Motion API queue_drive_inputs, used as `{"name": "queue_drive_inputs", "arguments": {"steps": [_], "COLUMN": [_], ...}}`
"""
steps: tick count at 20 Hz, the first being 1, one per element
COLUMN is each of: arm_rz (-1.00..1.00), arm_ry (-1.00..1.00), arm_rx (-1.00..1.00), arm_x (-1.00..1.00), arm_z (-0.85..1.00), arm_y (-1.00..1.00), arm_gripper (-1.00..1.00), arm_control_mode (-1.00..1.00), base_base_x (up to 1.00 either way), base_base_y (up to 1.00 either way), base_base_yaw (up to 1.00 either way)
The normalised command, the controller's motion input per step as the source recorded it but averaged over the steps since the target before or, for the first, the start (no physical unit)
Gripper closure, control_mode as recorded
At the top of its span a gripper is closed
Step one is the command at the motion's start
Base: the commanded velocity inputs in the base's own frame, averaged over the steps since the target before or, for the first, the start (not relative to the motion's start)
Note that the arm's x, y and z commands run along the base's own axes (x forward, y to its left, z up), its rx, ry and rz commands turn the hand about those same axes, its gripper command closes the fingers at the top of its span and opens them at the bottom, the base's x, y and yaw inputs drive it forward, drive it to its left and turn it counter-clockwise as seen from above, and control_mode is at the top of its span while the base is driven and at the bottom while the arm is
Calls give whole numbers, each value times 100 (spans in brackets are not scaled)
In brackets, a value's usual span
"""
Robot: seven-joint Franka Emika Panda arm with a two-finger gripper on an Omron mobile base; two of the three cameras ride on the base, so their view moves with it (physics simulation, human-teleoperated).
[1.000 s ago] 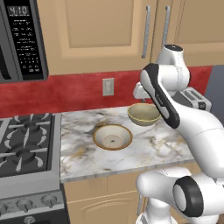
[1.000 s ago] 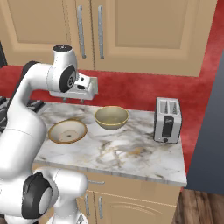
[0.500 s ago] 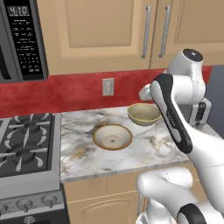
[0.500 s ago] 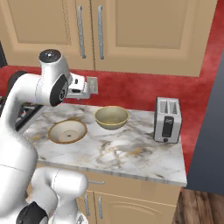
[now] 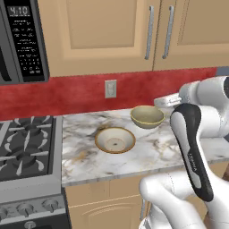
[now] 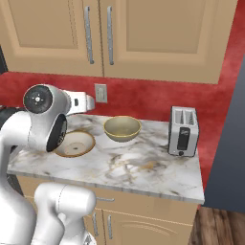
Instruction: Open the cabinet. Pick the bowls from the counter and place them in the cabinet. Then close the cabinet.
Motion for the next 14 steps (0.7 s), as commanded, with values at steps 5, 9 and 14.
{"name": "queue_drive_inputs", "arguments": {"steps": [5,9,14], "arm_rz": [3,0,0], "arm_ry": [-40,-38,-34], "arm_rx": [1,0,5], "arm_x": [-40,-23,-6], "arm_z": [34,42,54], "arm_y": [-1,0,0], "arm_gripper": [-100,-100,-100], "arm_control_mode": [-100,-100,-100], "base_base_x": [0,0,0], "base_base_y": [0,0,0], "base_base_yaw": [0,0,0]}}
